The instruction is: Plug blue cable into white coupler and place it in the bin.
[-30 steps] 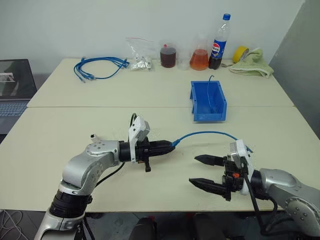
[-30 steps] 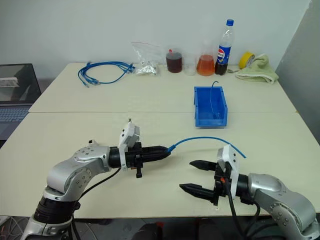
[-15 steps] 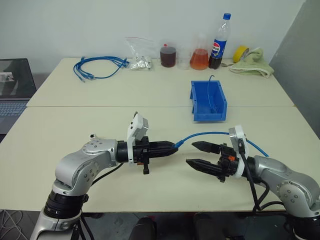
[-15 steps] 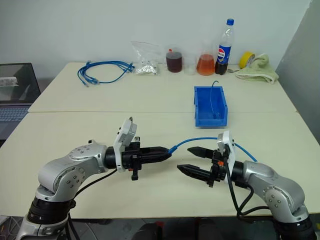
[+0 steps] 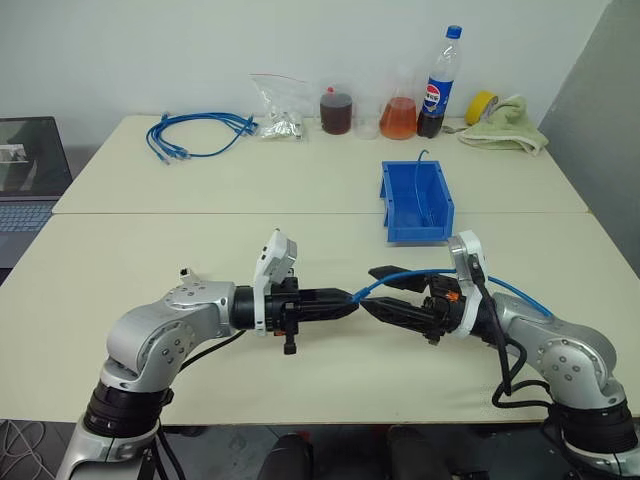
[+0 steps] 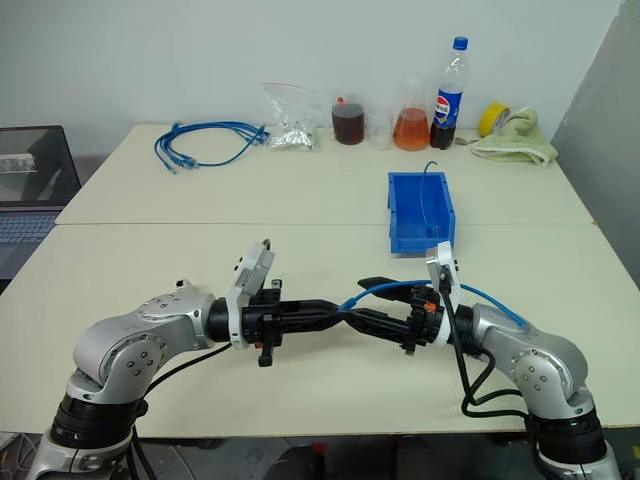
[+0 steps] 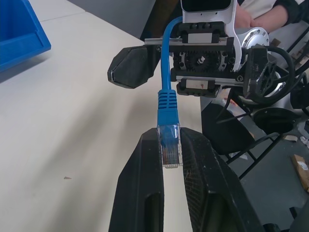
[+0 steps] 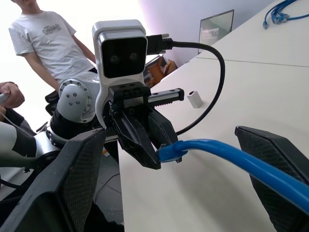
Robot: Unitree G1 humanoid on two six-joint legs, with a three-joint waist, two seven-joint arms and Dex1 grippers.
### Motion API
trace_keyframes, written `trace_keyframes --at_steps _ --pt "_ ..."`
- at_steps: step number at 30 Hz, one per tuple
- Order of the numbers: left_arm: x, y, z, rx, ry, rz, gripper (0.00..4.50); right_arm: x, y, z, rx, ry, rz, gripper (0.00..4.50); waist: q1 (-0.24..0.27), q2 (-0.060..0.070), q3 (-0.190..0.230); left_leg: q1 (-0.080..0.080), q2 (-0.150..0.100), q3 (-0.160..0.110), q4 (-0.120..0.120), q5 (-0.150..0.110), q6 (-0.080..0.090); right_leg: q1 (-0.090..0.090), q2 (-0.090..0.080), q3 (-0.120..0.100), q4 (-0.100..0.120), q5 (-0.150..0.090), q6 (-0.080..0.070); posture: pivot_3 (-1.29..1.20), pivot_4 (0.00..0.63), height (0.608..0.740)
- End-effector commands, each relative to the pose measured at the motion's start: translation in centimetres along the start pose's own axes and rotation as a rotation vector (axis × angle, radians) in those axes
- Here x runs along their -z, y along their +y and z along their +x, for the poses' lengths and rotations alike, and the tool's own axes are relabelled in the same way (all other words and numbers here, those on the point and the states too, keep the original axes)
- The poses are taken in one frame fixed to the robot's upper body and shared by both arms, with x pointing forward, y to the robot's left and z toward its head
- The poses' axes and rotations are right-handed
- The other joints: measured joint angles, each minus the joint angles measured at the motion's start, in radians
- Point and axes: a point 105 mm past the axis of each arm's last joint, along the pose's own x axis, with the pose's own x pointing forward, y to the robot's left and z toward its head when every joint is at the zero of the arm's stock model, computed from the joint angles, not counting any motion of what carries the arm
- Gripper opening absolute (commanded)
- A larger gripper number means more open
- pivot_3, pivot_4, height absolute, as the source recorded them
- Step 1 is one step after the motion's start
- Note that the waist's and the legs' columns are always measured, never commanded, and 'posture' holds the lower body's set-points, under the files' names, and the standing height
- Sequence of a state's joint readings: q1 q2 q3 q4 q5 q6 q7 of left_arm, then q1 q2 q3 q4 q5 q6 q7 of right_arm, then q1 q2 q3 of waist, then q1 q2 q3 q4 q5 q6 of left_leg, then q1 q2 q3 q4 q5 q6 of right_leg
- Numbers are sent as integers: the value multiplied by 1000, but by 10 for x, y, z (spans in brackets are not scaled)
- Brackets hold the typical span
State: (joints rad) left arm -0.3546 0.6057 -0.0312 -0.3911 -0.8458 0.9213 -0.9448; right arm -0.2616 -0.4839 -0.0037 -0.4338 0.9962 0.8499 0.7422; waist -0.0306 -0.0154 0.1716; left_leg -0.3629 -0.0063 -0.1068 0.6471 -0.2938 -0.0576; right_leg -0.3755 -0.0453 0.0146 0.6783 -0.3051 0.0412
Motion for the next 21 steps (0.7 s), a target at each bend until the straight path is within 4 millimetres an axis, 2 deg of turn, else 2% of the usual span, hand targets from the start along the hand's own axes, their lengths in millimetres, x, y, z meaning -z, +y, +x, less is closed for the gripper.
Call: trace_keyframes --at_steps 1,9,12,17,20,21 --pt "-12 -5 -2 10 -20 45 259 -3 9 3 -57 3 -23 4500 0 0 0 0 0 0 0 0 0 0 0 0 0 0 0 0 150 740" --pt "-16 -6 -1 17 -30 37 259 0 6 4 -54 11 -27 4500 0 0 0 0 0 0 0 0 0 0 0 0 0 0 0 0 150 740" --pt "-16 -7 -1 19 -28 36 259 0 6 4 -54 12 -27 4062 0 0 0 0 0 0 0 0 0 0 0 0 0 0 0 0 150 740" --pt "-14 -8 -1 22 -19 34 259 -1 5 5 -56 6 -27 2679 0 0 0 0 0 0 0 0 0 0 0 0 0 0 0 0 150 740" --pt "-13 -8 -1 24 -11 35 259 -1 6 5 -60 3 -25 2053 0 0 0 0 0 0 0 0 0 -1 0 0 0 0 0 0 150 740" --pt "-13 -9 -1 25 -9 35 259 -1 6 5 -61 3 -24 1671 0 0 0 0 0 0 0 0 0 -1 0 0 0 0 0 0 150 740"
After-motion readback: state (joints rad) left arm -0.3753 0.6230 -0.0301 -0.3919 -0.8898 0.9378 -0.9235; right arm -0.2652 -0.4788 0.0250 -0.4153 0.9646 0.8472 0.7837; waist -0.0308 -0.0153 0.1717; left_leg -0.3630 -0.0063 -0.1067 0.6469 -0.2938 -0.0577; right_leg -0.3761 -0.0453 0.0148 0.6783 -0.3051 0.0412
